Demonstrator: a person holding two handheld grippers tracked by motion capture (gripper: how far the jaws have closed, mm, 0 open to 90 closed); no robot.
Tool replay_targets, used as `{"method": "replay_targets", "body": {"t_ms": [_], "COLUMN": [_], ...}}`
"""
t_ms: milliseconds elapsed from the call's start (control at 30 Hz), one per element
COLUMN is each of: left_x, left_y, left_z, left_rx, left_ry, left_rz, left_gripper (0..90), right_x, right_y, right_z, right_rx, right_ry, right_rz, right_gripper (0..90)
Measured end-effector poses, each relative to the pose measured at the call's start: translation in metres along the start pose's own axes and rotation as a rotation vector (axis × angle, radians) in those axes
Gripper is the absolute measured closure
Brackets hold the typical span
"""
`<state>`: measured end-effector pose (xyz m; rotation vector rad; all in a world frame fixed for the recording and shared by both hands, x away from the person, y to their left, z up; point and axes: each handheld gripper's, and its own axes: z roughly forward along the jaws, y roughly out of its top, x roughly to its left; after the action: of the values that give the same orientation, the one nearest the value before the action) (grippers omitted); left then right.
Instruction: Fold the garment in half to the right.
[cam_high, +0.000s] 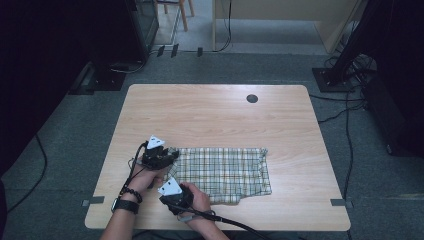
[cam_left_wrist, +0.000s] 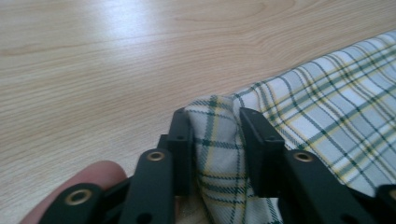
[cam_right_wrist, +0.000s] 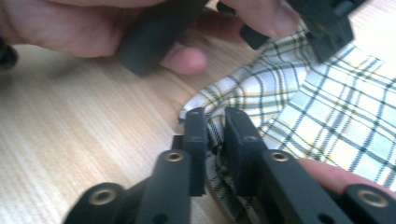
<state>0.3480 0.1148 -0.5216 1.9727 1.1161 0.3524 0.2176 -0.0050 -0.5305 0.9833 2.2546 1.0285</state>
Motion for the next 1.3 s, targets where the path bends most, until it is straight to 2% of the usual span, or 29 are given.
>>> {"method": "replay_targets", "body": {"t_ms": [100, 167, 333, 500, 567, 667, 767, 833, 900, 1033, 1100, 1167, 1267, 1300], "left_x": [0.001, 0.002, 0.004, 0.012, 0.009, -0.002, -0.020, -0.033, -0.046, -0.061, -0.062, -0.058, -0.040, -0.031], "left_y": [0.004, 0.009, 0.026, 0.047, 0.056, 0.074, 0.088, 0.097, 0.104, 0.109, 0.109, 0.108, 0.103, 0.100], "left_z": [-0.003, -0.008, -0.029, -0.054, -0.065, -0.077, -0.077, -0.071, -0.062, -0.042, -0.039, -0.040, -0.045, -0.047], "left_rx": [0.008, 0.005, -0.022, -0.026, -0.040, -0.056, -0.046, -0.039, -0.028, 0.006, 0.015, 0.018, 0.022, 0.021], "left_ry": [-0.023, -0.034, -0.051, -0.107, -0.102, -0.068, -0.025, -0.020, -0.026, -0.046, -0.039, -0.021, 0.002, 0.018], "left_rz": [0.008, -0.016, -0.069, -0.224, -0.247, -0.230, -0.186, -0.157, -0.145, -0.136, -0.130, -0.127, -0.152, -0.167], "left_gripper": [73.6, 77.7, 78.0, 77.6, 77.1, 76.8, 76.8, 76.8, 76.7, 76.5, 76.4, 75.6, 75.0, 74.6], "right_x": [-0.001, -0.002, -0.002, -0.004, -0.006, -0.017, -0.034, -0.050, -0.069, -0.094, -0.099, -0.097, -0.089, -0.086], "right_y": [0.000, 0.001, 0.007, 0.025, 0.034, 0.045, 0.049, 0.047, 0.039, 0.019, 0.009, 0.004, 0.002, 0.003], "right_z": [0.001, 0.001, -0.003, -0.018, -0.030, -0.050, -0.071, -0.087, -0.102, -0.113, -0.112, -0.108, -0.098, -0.095], "right_rx": [-0.007, -0.011, -0.047, -0.107, -0.142, -0.195, -0.243, -0.273, -0.292, -0.279, -0.257, -0.245, -0.232, -0.226], "right_ry": [-0.002, 0.007, 0.018, 0.049, 0.059, 0.073, 0.061, 0.046, 0.008, -0.051, -0.040, -0.036, -0.001, 0.010], "right_rz": [-0.001, 0.007, 0.042, 0.077, 0.093, 0.148, 0.203, 0.253, 0.292, 0.346, 0.343, 0.323, 0.307, 0.302], "right_gripper": [84.6, 85.0, 86.0, 86.1, 86.1, 86.5, 86.5, 86.6, 87.2, 84.1, 76.3, 72.2, 66.5, 65.3]}}
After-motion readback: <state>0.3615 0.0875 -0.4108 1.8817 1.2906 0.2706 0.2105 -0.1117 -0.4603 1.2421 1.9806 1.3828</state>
